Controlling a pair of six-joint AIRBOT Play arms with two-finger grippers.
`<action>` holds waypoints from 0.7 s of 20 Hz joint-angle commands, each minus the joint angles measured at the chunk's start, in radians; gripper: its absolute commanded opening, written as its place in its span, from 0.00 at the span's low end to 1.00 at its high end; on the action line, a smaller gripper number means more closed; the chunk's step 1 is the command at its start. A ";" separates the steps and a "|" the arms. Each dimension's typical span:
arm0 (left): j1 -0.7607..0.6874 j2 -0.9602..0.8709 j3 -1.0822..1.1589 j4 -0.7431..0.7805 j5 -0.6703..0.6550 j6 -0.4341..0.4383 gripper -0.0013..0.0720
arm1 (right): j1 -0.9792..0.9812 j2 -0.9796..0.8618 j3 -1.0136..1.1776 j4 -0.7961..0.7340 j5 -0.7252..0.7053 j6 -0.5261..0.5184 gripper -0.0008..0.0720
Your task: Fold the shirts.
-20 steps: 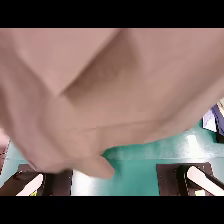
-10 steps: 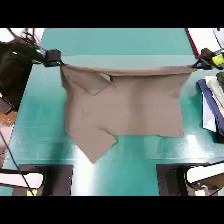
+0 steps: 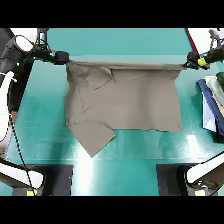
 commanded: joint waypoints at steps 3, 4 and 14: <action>0.000 -0.004 -0.029 0.077 -0.256 0.077 0.05 | 0.001 0.114 -0.256 -0.006 0.026 -0.047 0.03; 0.000 -0.004 -0.055 0.094 -0.278 0.077 0.05 | 0.003 0.129 -0.307 -0.005 0.022 -0.047 0.03; 0.001 -0.005 -0.225 0.123 -0.319 -0.010 0.91 | 0.071 0.134 -0.452 0.004 -0.033 -0.047 0.38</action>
